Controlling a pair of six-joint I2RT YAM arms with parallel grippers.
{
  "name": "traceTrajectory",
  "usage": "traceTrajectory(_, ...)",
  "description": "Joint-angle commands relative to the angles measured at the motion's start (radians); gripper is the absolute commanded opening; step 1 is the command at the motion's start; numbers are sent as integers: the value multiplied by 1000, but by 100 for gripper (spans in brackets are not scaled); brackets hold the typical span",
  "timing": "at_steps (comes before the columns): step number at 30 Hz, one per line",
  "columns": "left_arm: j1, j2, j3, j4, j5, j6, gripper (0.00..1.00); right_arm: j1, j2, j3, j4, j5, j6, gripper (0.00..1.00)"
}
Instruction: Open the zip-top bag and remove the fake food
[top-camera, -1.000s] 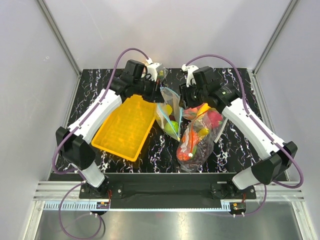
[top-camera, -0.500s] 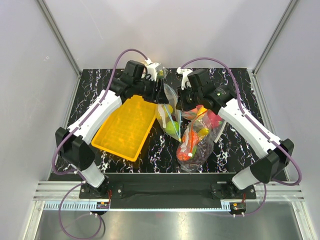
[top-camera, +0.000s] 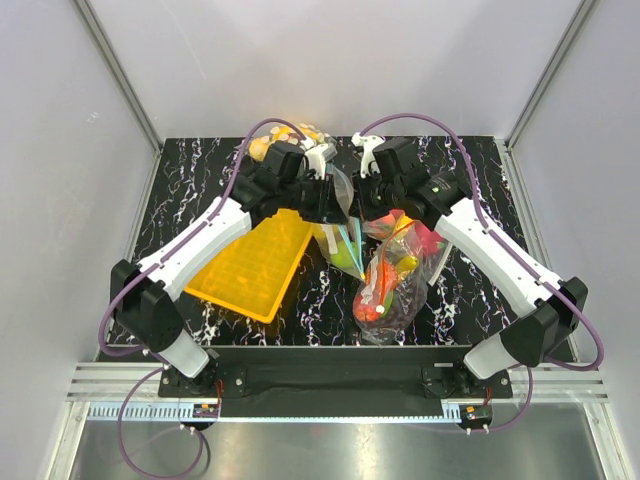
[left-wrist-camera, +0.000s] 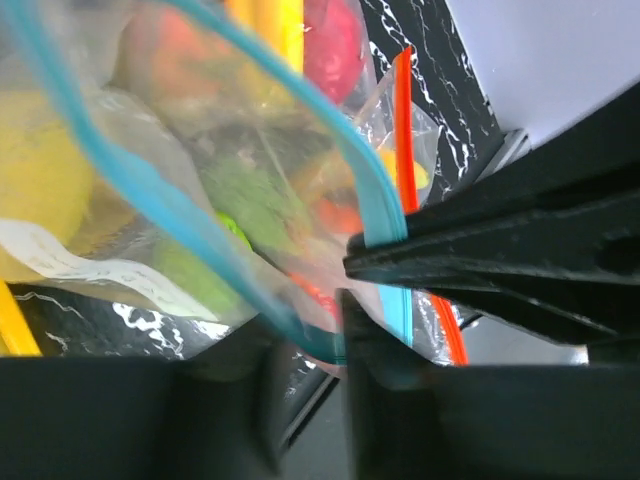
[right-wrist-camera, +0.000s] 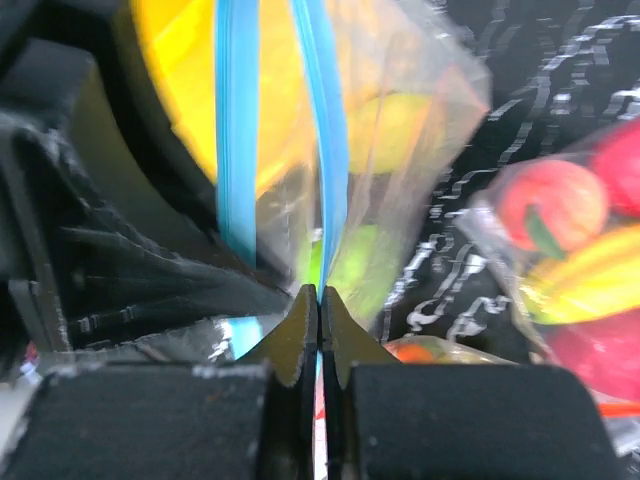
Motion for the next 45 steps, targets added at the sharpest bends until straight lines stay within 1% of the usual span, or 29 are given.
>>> traceTrajectory(1,5,-20,31,42,-29,2,10,10,-40,2,41,114,-6,0)
traceTrajectory(2,8,-13,48,27,-29,17,5,8,-44,7,35,155,-15,0)
traceTrajectory(3,11,-8,63,-1,-14,49,2,7,-49,13,23,219,-28,0)
traceTrajectory(4,12,-3,97,-13,-5,67,0,5,-52,30,14,246,-49,0)
traceTrajectory(8,41,32,189,-134,1,153,0,-4,-49,50,-25,330,-92,0)
traceTrajectory(11,54,37,217,-269,-52,215,0,-6,-54,53,-40,355,-92,0)
traceTrajectory(15,55,12,206,-360,-185,255,0,-6,-52,81,-61,372,-68,0)
traceTrajectory(17,55,1,197,-399,-229,253,0,-4,-44,94,-71,360,-66,0)
traceTrajectory(19,52,-6,191,-433,-331,235,0,-4,-34,111,-83,354,-60,0)
traceTrajectory(21,51,-22,182,-470,-426,227,4,-4,-26,130,-104,355,-54,0)
traceTrajectory(22,49,-43,175,-470,-434,230,7,-3,-26,131,-107,352,-54,0)
traceTrajectory(23,49,-58,165,-444,-431,233,13,-3,-27,130,-104,340,-54,0)
traceTrajectory(24,49,-74,149,-415,-387,250,22,-3,-26,127,-98,325,-52,0)
traceTrajectory(25,45,-88,128,-388,-362,255,37,-3,-24,119,-94,309,-52,0)
traceTrajectory(26,43,-112,126,-336,-342,256,40,-3,-23,113,-81,270,-49,0)
traceTrajectory(27,40,-117,126,-313,-294,255,43,5,-15,105,-78,249,-40,0)
traceTrajectory(28,34,-118,151,-293,-273,253,50,8,-11,104,-75,220,-34,0)
traceTrajectory(29,28,-117,169,-260,-263,253,52,11,-5,102,-71,208,-26,0)
traceTrajectory(31,5,-114,207,-228,-247,262,55,16,3,90,-58,188,0,0)
traceTrajectory(33,-6,-123,235,-150,-226,255,56,17,5,75,-29,157,26,0)
traceTrajectory(38,-47,-158,166,92,-148,207,58,19,20,81,-25,136,34,0)
traceTrajectory(40,-57,-137,139,125,-103,175,59,19,22,81,-20,131,35,0)
traceTrajectory(45,-77,-69,128,140,-78,169,57,19,20,82,-25,140,52,0)
